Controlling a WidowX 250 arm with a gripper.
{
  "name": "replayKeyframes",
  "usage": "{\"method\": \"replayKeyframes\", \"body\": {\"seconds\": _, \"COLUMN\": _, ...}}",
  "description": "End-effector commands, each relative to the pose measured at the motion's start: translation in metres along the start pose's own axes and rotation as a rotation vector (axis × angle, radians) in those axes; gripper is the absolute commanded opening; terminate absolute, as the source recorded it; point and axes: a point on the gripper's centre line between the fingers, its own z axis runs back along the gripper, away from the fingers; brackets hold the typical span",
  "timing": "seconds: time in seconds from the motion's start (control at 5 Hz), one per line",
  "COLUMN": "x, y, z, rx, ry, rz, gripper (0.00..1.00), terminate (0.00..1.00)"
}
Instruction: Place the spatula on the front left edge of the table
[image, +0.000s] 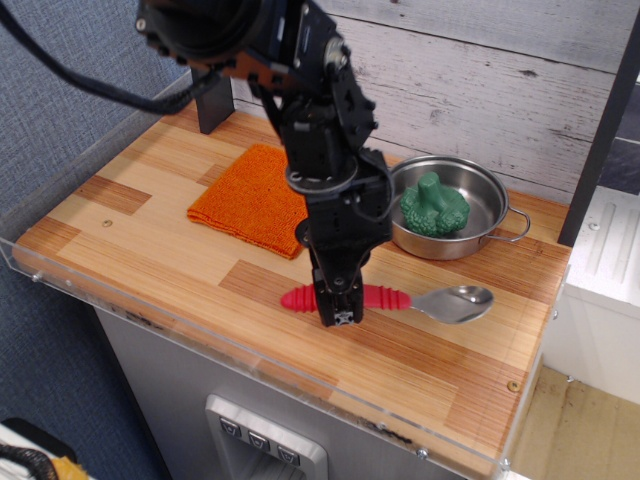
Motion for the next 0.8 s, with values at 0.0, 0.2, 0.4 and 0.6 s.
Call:
{"method": "replayKeyframes", "body": {"seconds": 0.0, "x": -0.038, "y": 0.016, "z": 0.044, "rx": 0.071, "ry": -0.019, "rz": 0.312, "gripper": 0.00, "terminate": 0.00}}
{"method": "replayKeyframes", "body": {"seconds": 0.2, "x": -0.069, "y": 0.026, "z": 0.055, "rx": 0.096, "ry": -0.027, "rz": 0.561, "gripper": 0.00, "terminate": 0.00}}
{"method": "replayKeyframes", "body": {"seconds": 0.4, "x": -0.094, "y": 0.035, "z": 0.055, "rx": 0.158, "ry": -0.049, "rz": 0.804, "gripper": 0.00, "terminate": 0.00}}
{"method": "replayKeyframes", "body": {"seconds": 0.6, "x": -0.113, "y": 0.045, "z": 0.044, "rx": 0.167, "ry": -0.033, "rz": 1.030, "gripper": 0.00, "terminate": 0.00}}
